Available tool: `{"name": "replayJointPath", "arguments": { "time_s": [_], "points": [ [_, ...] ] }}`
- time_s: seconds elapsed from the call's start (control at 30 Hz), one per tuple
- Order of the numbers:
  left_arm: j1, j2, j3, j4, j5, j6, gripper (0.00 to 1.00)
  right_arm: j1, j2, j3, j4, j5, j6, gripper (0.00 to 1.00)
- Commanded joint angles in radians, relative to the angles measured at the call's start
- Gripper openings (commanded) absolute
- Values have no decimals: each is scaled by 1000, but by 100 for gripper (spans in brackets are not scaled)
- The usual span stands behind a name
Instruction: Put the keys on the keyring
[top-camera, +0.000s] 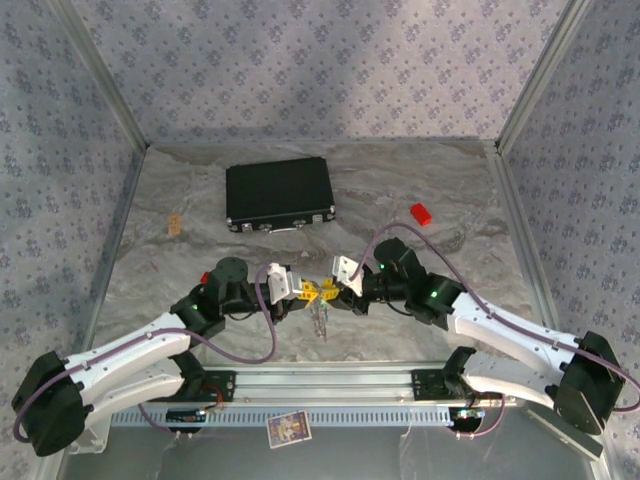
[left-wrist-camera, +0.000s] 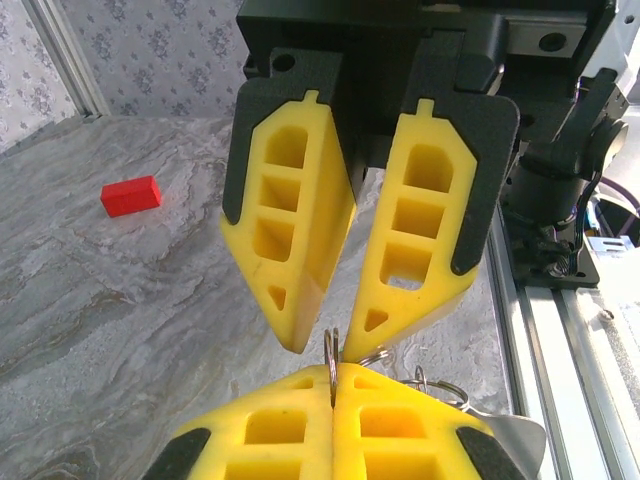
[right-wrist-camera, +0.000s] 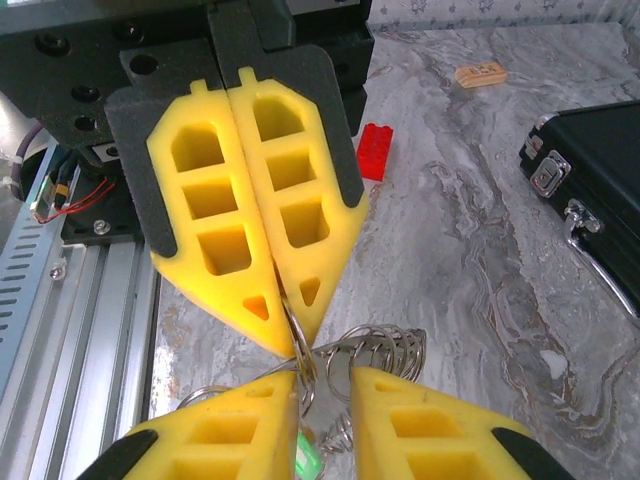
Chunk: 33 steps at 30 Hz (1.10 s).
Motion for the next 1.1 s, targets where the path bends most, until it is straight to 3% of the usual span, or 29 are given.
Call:
{"name": "replayJointPath", "arguments": {
  "time_s": [0.0,0.13,0.37,0.47,0.7,0.9,1.07],
  "points": [
    [-8,-3,20,65,38,18,0,7,9,27,37,-43,11,21],
    [-8,-3,20,67,42,19,0,6,24,29,52,-61,16,17],
    [-9,-9,22,56,31,21,1,4,40,45,28,-74,1,0],
    [-9,-19,30,7,3,33,15,6,32,60,-18,-52,-20,0],
    [-9,-26,79,-167,-62,98,31,10,35,134,-183,19,-95,0],
    [-10,-28,99,-231,-81,131,32,40,108,263,-374,83,-181,0],
    [-9,-23,104,-251,-74,136,30,58,155,319,-409,84,-219,0]
  ]
}}
